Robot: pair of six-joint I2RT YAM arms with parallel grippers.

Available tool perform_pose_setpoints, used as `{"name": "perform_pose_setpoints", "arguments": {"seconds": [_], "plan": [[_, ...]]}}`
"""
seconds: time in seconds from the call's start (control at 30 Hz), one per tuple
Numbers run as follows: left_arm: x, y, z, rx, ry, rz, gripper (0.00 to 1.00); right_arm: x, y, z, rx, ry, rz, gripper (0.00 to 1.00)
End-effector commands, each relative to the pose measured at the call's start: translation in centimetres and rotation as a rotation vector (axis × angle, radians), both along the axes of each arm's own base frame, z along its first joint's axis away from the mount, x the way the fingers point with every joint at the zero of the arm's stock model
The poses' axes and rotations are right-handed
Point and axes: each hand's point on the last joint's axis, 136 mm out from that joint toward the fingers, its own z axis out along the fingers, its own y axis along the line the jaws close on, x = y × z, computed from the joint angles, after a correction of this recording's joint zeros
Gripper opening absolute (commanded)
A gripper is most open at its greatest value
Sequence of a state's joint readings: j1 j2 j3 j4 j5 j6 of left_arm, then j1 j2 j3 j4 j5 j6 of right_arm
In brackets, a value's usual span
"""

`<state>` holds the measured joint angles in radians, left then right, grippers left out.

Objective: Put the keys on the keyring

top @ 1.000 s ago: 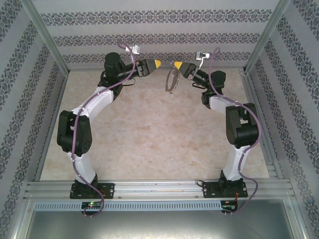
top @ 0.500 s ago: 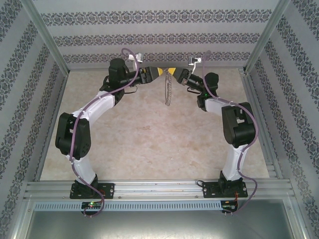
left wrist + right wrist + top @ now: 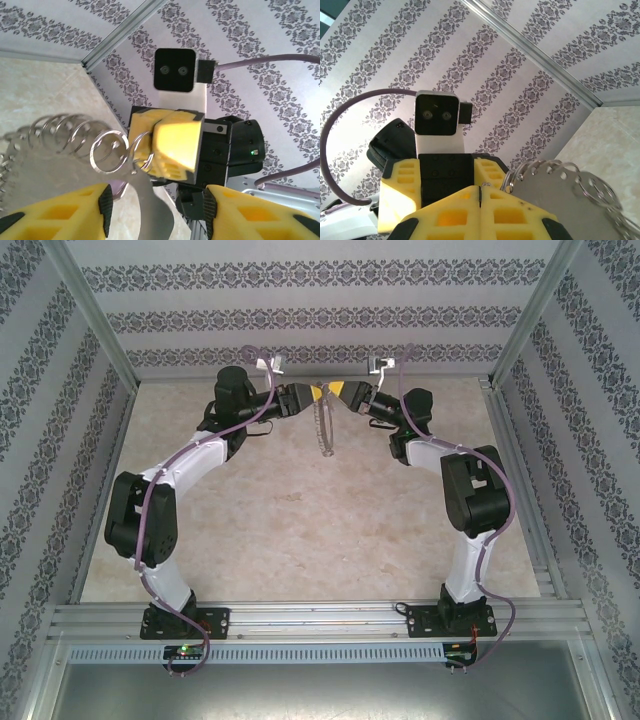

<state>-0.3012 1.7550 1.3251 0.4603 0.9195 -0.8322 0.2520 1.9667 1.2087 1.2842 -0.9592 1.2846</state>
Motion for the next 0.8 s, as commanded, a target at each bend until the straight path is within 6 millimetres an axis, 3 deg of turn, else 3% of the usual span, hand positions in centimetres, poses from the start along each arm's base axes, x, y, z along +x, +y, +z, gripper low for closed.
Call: {"name": "perform_pose_setpoints", "arguments": {"seconds": [0.0,0.37,0.77], "plan": [[-1.1,-0.3,2.5,-0.041,-0.072,-0.033,0.51,-1.1,0.7,2.1,0.023,-0.108,0.031,0.0],[-0.9,-0.6,2.6,-0.074,-0.071,-0.053,0.51,-1.9,1.2,2.1,0.021,-0.115,0.055,0.0],[-0.5,-0.7,1.4,-0.055,-0.05,-0.05,0.51,-2.1,1.3,2.4,0.02,-0.129,0.06,0.0]]}}
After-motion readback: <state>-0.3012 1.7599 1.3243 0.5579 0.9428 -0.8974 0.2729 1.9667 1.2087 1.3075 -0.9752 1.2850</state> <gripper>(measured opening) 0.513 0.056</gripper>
